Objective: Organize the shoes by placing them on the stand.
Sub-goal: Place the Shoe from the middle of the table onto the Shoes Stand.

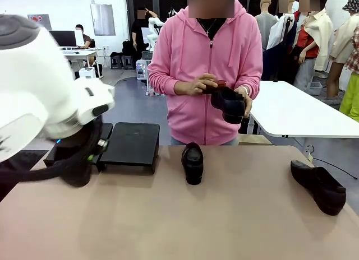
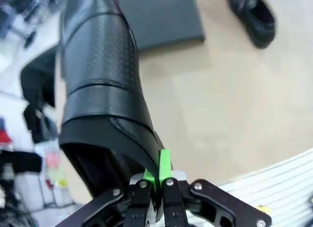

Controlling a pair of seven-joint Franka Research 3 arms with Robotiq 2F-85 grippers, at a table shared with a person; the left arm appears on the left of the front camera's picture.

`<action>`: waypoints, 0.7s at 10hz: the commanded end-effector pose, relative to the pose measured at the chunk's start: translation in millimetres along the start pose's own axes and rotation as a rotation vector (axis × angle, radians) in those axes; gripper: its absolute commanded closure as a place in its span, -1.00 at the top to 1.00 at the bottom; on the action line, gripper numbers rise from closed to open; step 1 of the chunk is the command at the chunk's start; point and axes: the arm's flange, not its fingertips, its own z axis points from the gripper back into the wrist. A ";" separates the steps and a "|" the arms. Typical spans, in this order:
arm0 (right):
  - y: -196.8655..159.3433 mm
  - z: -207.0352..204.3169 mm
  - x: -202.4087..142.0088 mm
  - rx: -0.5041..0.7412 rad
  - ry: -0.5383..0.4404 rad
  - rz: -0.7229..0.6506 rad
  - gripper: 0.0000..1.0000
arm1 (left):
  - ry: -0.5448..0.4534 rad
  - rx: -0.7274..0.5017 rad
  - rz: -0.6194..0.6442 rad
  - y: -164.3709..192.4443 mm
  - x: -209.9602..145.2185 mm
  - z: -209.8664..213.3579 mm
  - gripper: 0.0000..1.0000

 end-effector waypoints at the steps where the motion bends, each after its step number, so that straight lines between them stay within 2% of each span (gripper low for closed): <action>1: 2.6 2.8 0.1 0.027 0.004 0.011 1.00 | -0.112 -0.135 -0.265 -13.9 106.1 -40.7 -1.00; 2: 2.6 2.8 0.1 0.027 0.004 0.011 1.00 | -0.103 -0.131 -0.224 -21.3 144.4 -74.0 -1.00; 3: 2.6 2.8 0.1 0.027 0.004 0.011 1.00 | -0.054 -0.050 -0.118 -23.2 176.5 -114.4 -1.00; 4: 2.6 2.8 0.1 0.027 0.004 0.011 1.00 | -0.022 -0.008 -0.079 -19.8 196.9 -145.2 -1.00; 5: 2.6 2.8 0.1 0.027 0.004 0.011 1.00 | 0.018 0.012 -0.047 -15.6 210.8 -169.0 -1.00; 7: 2.6 2.8 0.1 0.027 0.004 0.011 1.00 | 0.082 0.013 0.038 -5.9 214.5 -192.1 -1.00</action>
